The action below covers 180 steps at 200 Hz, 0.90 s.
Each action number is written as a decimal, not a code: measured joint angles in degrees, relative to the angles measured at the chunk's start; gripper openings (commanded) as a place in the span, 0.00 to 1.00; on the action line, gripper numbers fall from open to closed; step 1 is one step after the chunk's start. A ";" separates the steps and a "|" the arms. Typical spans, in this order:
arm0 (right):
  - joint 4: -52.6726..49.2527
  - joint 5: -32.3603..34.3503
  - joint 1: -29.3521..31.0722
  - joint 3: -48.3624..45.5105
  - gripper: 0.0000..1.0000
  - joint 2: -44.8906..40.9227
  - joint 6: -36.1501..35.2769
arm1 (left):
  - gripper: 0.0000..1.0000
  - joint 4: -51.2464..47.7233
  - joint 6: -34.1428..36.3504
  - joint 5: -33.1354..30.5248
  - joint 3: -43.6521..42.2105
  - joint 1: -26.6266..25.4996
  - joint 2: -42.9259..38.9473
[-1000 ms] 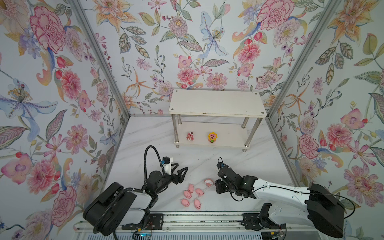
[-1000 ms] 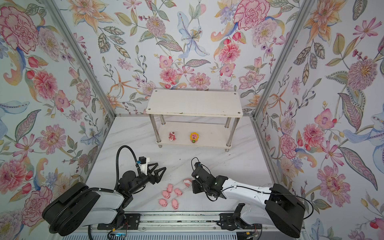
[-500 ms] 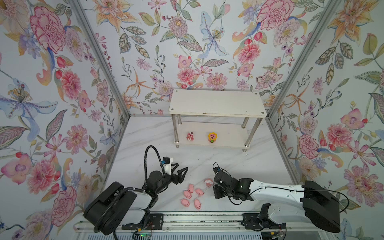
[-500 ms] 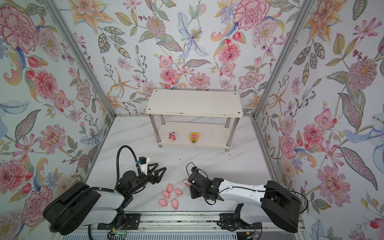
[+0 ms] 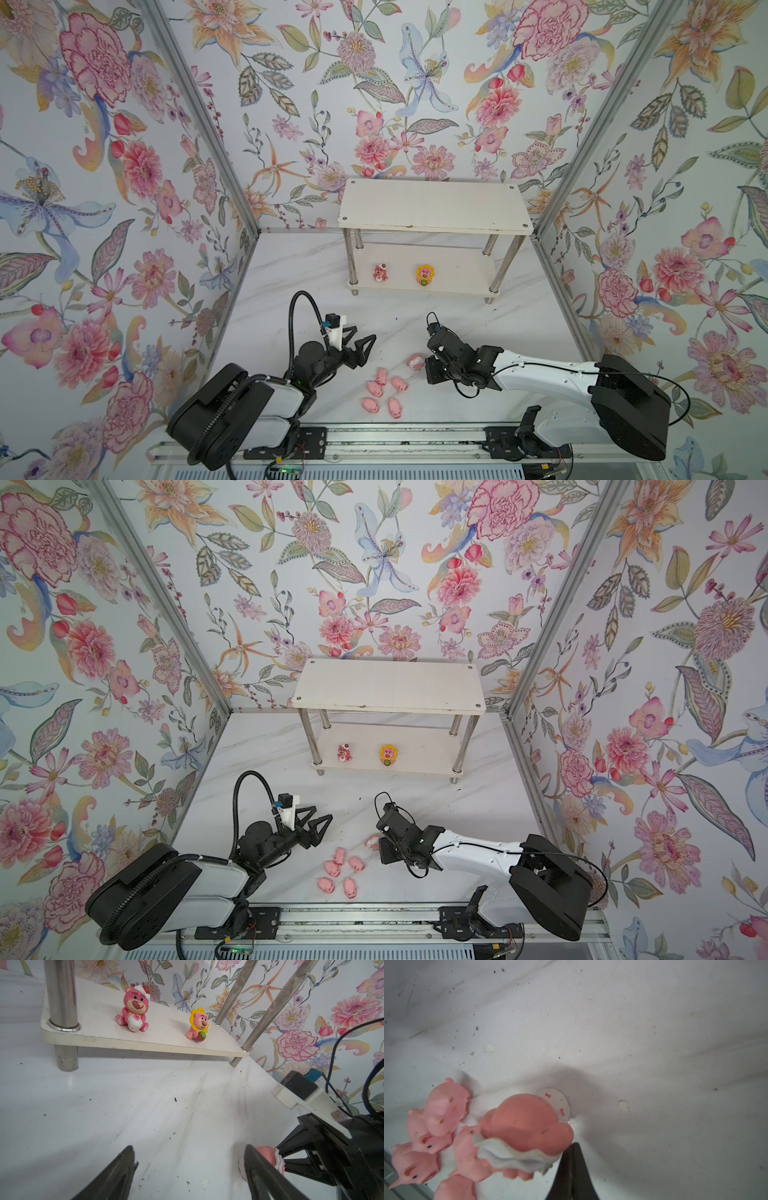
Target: Place and organize the plastic toys onto the shelf
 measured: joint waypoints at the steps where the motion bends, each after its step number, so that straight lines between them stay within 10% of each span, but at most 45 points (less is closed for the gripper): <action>1: 0.00 -0.02 0.00 0.00 0.00 -0.02 -0.02 | 0.83 0.00 0.00 0.00 0.00 0.00 0.00; 93: -5.77 -0.07 2.99 -0.02 0.76 -11.34 -2.23 | 0.83 0.00 0.00 0.00 0.00 0.02 0.00; 180: -3.10 1.86 3.32 10.54 0.89 7.43 -7.10 | 0.83 -2.01 0.50 -0.31 -0.02 0.11 -3.26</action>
